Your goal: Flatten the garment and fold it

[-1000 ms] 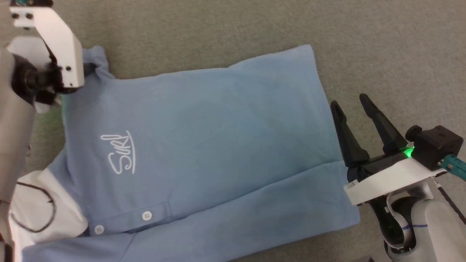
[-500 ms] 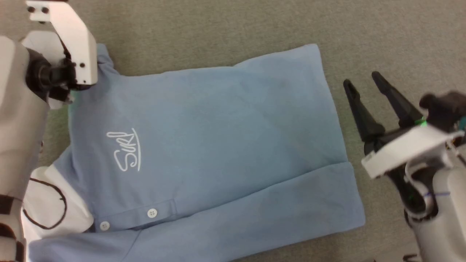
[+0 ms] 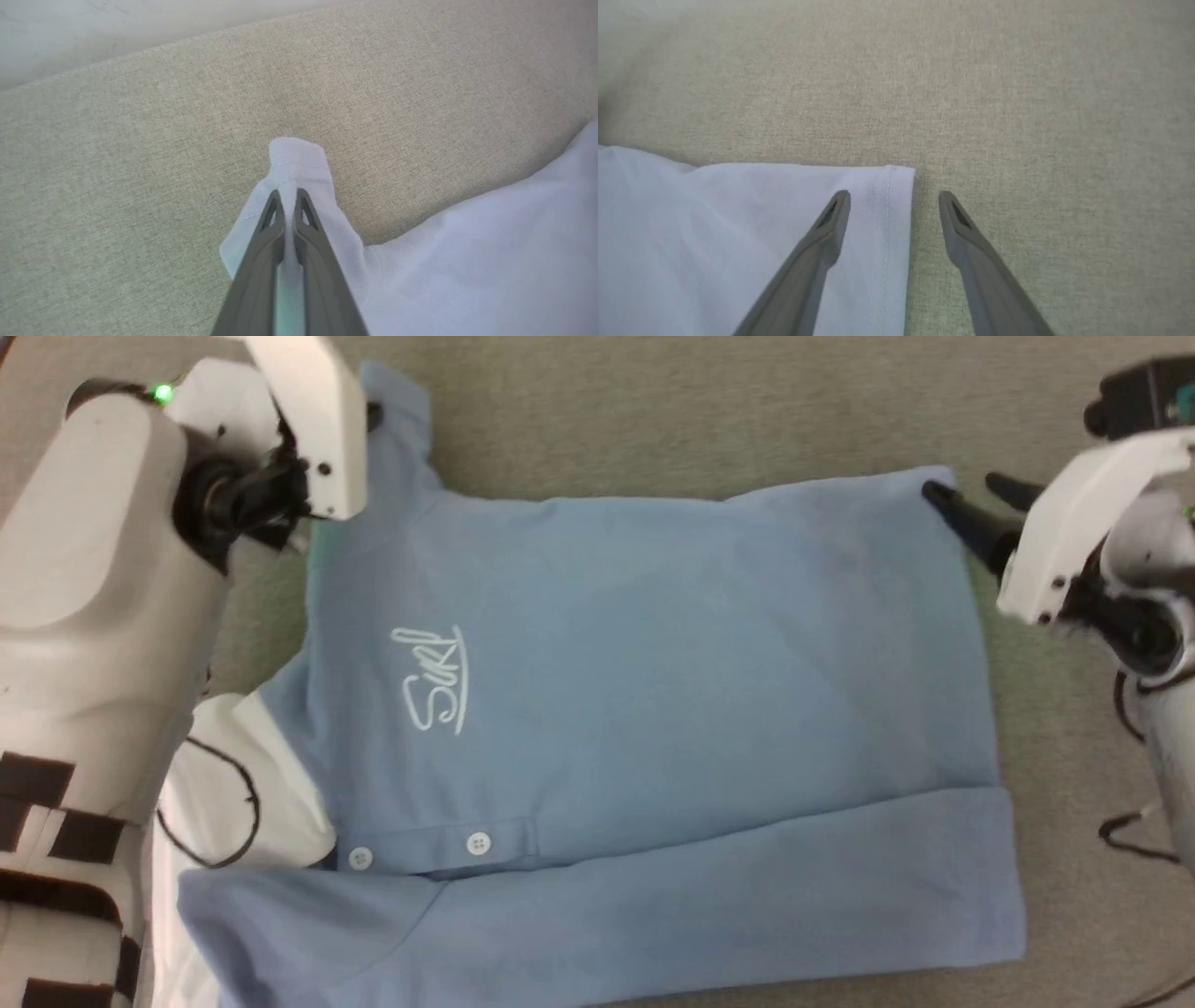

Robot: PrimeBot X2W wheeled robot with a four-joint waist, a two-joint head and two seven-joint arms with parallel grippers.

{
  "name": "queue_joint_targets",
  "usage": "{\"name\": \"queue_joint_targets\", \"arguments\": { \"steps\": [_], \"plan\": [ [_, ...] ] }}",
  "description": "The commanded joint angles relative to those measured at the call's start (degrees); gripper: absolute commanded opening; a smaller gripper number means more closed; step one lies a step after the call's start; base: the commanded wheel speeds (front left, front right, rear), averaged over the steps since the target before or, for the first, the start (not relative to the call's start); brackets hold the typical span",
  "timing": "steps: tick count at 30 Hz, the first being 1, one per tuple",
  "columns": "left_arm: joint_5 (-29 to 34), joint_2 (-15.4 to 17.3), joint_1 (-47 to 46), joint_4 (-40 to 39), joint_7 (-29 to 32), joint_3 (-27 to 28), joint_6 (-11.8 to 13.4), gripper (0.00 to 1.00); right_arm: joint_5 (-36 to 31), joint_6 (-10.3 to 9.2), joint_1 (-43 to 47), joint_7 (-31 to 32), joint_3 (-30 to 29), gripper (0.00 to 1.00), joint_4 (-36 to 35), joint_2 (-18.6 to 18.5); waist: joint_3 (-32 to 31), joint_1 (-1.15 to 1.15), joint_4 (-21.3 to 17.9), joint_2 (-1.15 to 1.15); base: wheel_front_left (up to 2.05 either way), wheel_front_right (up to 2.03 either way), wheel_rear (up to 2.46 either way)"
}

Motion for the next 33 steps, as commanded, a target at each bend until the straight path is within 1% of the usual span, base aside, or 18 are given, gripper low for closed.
{"name": "queue_joint_targets", "arguments": {
  "steps": [1, 4, 7, 8, 9, 10, 11, 13, 16, 19, 23, 24, 25, 28, 29, 30, 33],
  "plan": [
    [-0.27, -0.60, -1.32, -0.44, -1.08, 0.11, -0.72, 0.00, 0.79, -0.05, -2.89, 1.58, 0.66, 1.00, 3.12, 0.00, 2.33, -0.01, 2.68, 0.00, 0.00, 0.00, 0.00],
    [-0.27, -0.91, -1.82, -0.68, -1.81, -0.12, -1.15, 0.00, 1.10, -0.05, -6.30, 3.23, 2.18, 1.00, 7.61, -0.15, 3.39, -0.01, 3.54, 0.00, 0.00, 0.00, 0.00],
    [-0.30, -0.66, -1.84, -0.68, -2.37, -0.37, -1.59, 0.00, 2.08, -0.05, -7.86, 7.41, 3.99, 1.00, 12.72, 0.21, 3.77, -0.01, 4.10, 0.00, 0.00, 0.00, 0.00],
    [-0.33, -0.56, -1.75, -0.64, -2.55, -0.42, -1.69, 0.00, 2.24, -0.05, -8.11, 9.36, 4.63, 0.60, 14.29, 0.27, 3.74, -0.01, 4.24, 0.00, 0.00, 0.00, 0.00],
    [-0.41, -0.48, -1.64, -0.58, -2.69, -0.46, -1.79, 0.00, 2.56, -0.05, -8.37, 11.06, 5.04, 0.27, 15.57, 0.34, 3.66, -0.01, 4.37, 0.00, 0.00, 0.00, 0.00],
    [-0.49, -0.40, -1.49, -0.51, -2.84, -0.50, -1.88, 0.00, 2.90, -0.05, -8.57, 12.30, 5.24, 0.02, 16.58, 0.47, 3.52, -0.01, 4.47, 0.00, 0.00, 0.00, 0.00],
    [-0.58, -0.33, -1.30, -0.42, -2.97, -0.56, -1.97, 0.00, 3.10, -0.05, -8.72, 13.37, 5.48, 0.00, 17.41, 0.57, 3.31, -0.01, 4.55, 0.00, 0.00, 0.00, 0.00],
    [-0.81, -0.29, -0.92, -0.22, -3.25, -0.67, -2.15, 0.00, 3.22, -0.05, -8.92, 14.58, 5.81, 0.00, 18.52, 0.57, 2.77, -0.01, 4.70, 0.00, 0.00, 0.00, 0.00],
    [-1.38, -0.30, -0.08, -0.03, -4.46, -0.54, -2.44, 0.00, 3.40, -0.05, -9.18, 14.62, 6.06, 0.00, 18.77, 0.22, 1.46, -0.01, 4.94, 0.00, 0.00, 0.00, 0.00],
    [-2.03, -0.03, 1.25, -0.17, -6.46, -0.24, -2.78, 0.00, 3.32, -0.05, -9.40, 11.31, 6.39, 0.00, 16.24, -0.97, -0.84, -0.01, 5.14, 0.00, 0.00, 0.00, 0.00],
    [-3.82, 0.49, 4.85, -1.54, -10.07, 0.84, -3.15, 0.00, 3.06, -0.05, -7.74, 4.04, 6.15, 0.00, 11.07, -3.43, -5.50, -0.01, 5.62, 0.00, 0.00, 0.00, 0.00],
    [-3.82, 0.49, 4.85, -1.54, -10.07, 0.84, -3.15, 0.00, 3.06, -0.05, -7.74, 4.04, 6.15, 0.00, 11.07, -3.43, -5.50, -0.01, 5.62, 0.00, 0.00, 0.00, 0.00],
    [-4.80, 1.04, 7.79, -2.97, -12.22, 1.45, -3.29, 0.00, 2.81, -0.05, -5.43, 1.48, 6.23, 0.00, 8.56, -4.70, -8.30, -0.01, 5.89, 0.00, 0.00, 0.00, 0.00],
    [-5.56, 2.37, 13.58, -6.58, -15.89, 2.15, -3.37, 0.00, 3.28, -0.05, -0.11, -0.72, 5.95, 0.00, 4.92, -5.95, -12.09, -0.01, 6.36, 0.00, 0.00, 0.00, 0.00],
    [-5.56, 2.37, 13.58, -6.58, -15.89, 2.15, -3.37, 0.00, 3.28, -0.05, -0.11, -0.72, 5.95, 0.00, 4.92, -5.95, -12.09, -0.01, 6.36, 0.00, 0.00, 0.00, 0.00],
    [-5.96, 2.73, 15.99, -8.27, -17.30, 2.59, -3.27, 0.00, 3.71, -0.05, 2.14, -1.48, 5.50, 0.00, 3.70, -6.12, -13.17, -0.01, 6.56, 0.00, 0.00, 0.00, 0.00],
    [-7.56, 3.68, 25.20, -14.52, -21.60, 4.13, -1.99, 0.00, 4.40, -0.05, 9.80, -2.98, 4.86, 0.00, 0.21, -6.20, -16.24, -0.01, 6.81, 0.00, 0.00, 0.00, 0.00]
  ]
}}
